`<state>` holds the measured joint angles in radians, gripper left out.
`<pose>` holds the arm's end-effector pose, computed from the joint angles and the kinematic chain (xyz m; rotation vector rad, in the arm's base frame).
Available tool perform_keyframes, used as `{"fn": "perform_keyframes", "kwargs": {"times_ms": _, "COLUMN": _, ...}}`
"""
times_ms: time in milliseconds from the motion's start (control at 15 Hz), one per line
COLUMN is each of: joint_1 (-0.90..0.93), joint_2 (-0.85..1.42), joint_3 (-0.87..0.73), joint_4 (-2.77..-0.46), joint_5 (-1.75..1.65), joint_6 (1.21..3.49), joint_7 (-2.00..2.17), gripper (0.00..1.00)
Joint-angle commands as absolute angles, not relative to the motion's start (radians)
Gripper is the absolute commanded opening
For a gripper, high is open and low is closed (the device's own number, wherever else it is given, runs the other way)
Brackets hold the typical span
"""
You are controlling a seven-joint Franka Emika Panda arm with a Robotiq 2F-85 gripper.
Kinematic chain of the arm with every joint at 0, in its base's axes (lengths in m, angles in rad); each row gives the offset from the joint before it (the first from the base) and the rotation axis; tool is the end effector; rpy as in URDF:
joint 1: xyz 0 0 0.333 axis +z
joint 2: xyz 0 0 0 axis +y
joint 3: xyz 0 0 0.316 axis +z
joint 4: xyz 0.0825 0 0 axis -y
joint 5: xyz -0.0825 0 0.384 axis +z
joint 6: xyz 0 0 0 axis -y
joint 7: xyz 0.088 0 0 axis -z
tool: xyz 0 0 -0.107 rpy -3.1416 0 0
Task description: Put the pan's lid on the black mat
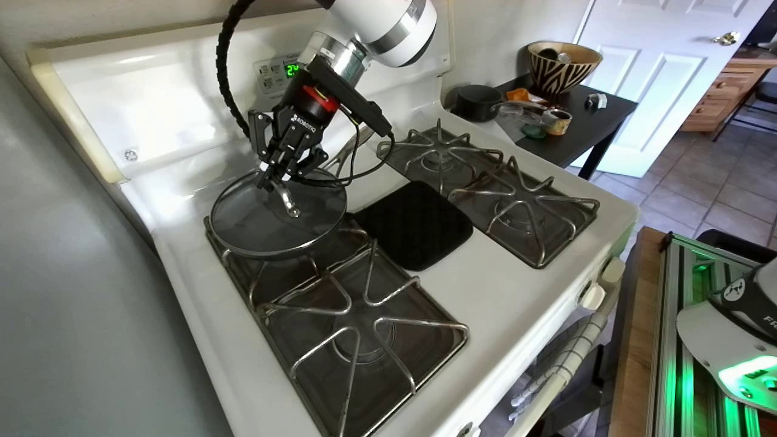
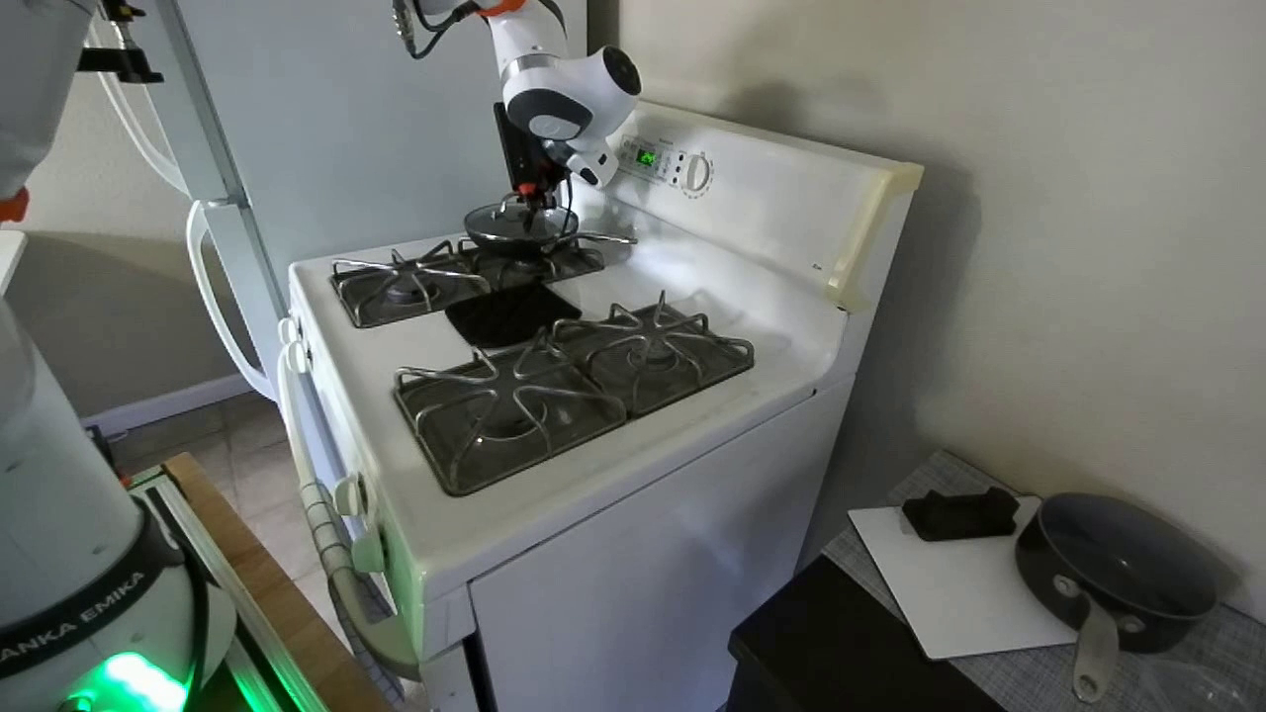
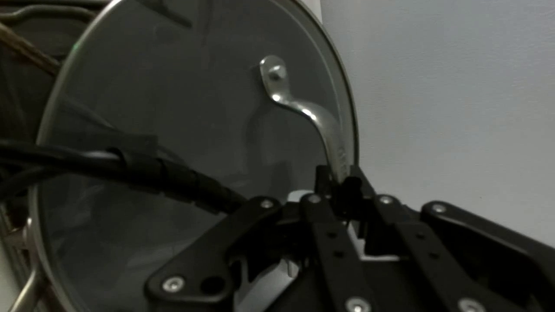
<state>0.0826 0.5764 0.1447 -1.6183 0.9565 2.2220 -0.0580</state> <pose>0.6799 0.1694 0.3074 -2.2740 0.3964 0.0659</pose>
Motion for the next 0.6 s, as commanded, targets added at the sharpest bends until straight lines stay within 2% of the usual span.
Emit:
{"fn": "perform_keyframes", "kwargs": {"times_ms": 0, "joint_1": 0.090, "joint_2": 0.623, "joint_3": 0.136, "joint_4": -1.601, "joint_5": 0.928, "joint_6": 2.205, "joint_7": -0.034, "gripper": 0.01}}
{"fn": "perform_keyframes", "kwargs": {"times_ms": 533, "joint_1": 0.057, "joint_2": 0.629, "joint_3": 0.150, "joint_4": -1.572, "joint_5": 0.970, "joint_6": 2.132, "joint_7": -0.067, "gripper": 0.01}}
